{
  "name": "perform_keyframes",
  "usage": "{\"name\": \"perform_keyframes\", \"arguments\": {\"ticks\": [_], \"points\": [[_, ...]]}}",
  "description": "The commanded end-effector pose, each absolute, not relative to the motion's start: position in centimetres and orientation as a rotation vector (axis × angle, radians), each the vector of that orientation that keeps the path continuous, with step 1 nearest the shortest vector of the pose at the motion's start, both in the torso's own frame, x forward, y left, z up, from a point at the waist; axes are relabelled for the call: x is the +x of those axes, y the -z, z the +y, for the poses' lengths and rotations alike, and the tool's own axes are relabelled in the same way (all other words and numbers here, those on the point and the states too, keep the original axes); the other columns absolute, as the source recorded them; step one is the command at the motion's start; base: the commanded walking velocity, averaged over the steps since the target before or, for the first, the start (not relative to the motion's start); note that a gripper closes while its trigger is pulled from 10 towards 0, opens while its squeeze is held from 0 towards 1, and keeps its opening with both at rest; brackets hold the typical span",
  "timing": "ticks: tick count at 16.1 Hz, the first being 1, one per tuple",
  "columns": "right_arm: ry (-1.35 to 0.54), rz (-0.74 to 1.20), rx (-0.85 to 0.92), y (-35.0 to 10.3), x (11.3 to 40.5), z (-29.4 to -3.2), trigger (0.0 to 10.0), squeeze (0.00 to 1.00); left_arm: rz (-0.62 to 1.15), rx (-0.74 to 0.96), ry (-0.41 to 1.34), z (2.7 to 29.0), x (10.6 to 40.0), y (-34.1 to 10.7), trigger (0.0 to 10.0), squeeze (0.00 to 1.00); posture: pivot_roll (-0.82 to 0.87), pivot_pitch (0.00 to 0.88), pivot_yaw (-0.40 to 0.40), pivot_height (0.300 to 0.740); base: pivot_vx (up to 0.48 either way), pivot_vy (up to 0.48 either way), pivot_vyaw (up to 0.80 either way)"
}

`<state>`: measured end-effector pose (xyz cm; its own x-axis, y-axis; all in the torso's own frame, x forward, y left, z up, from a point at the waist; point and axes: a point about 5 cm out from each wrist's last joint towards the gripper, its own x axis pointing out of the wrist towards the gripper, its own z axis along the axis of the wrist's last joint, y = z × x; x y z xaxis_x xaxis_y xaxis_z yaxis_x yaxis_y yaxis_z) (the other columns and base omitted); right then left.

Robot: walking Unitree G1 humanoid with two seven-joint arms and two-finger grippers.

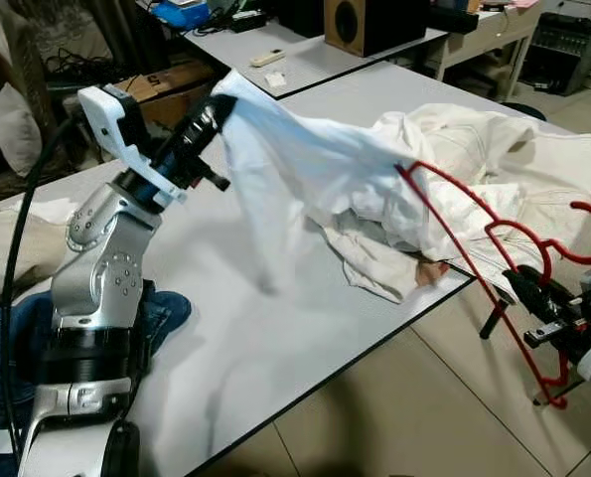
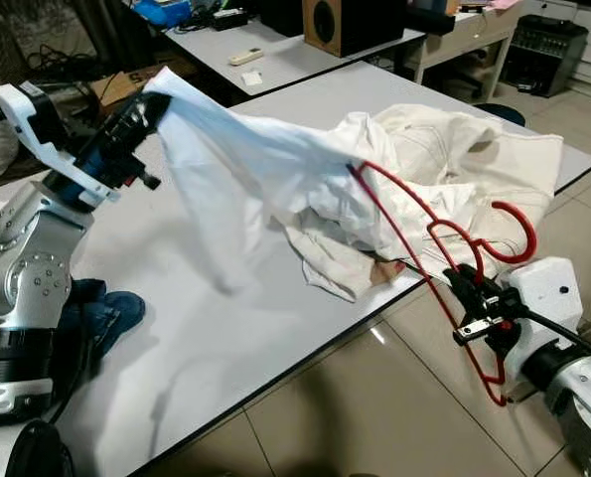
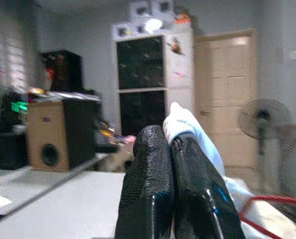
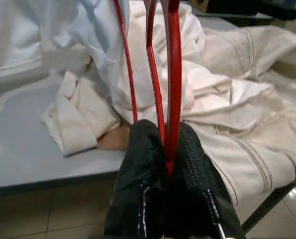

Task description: Hang hanger

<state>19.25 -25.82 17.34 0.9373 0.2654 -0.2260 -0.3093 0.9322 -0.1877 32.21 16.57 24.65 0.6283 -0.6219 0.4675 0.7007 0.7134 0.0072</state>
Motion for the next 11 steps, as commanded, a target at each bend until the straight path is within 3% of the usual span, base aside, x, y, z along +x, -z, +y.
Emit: {"name": "perform_keyframes", "arguments": {"ticks": [1,6,7,8,9,11], "points": [[-0.302,0.195,-0.231,-17.5,19.4,-26.0,10.0,0.00,-0.451,-0.163,0.787,16.8,31.9,-24.6,0.0,0.00,-0.25,0.000,0.147,0.740,0.000,0.000,0.00],[-0.358,0.206,-0.202,-16.9,19.6,-25.3,10.0,0.00,-0.217,-0.045,0.975,16.1,30.1,-20.9,0.0,0.00,-0.25,0.000,0.143,0.740,0.000,0.000,0.00],[-0.359,0.204,-0.188,-17.0,19.6,-25.2,10.0,0.00,-0.111,0.065,0.985,16.4,29.7,-19.2,1.8,0.00,-0.24,0.000,0.135,0.740,0.000,0.000,0.00],[-0.361,0.204,-0.183,-16.9,19.5,-25.2,10.0,0.00,-0.068,0.094,0.959,16.7,29.8,-18.6,2.9,0.00,-0.24,0.000,0.135,0.740,0.000,0.000,0.00],[-0.371,0.206,-0.179,-16.9,19.5,-25.1,10.0,0.00,-0.024,0.157,0.866,17.2,30.5,-17.9,10.0,0.00,-0.24,0.000,0.135,0.740,0.000,0.000,0.00],[-0.421,0.209,-0.163,-16.8,19.4,-24.3,10.0,0.00,0.084,0.328,0.635,19.3,32.4,-16.7,10.0,0.00,-0.25,0.000,0.138,0.740,0.000,0.000,0.00]]}}
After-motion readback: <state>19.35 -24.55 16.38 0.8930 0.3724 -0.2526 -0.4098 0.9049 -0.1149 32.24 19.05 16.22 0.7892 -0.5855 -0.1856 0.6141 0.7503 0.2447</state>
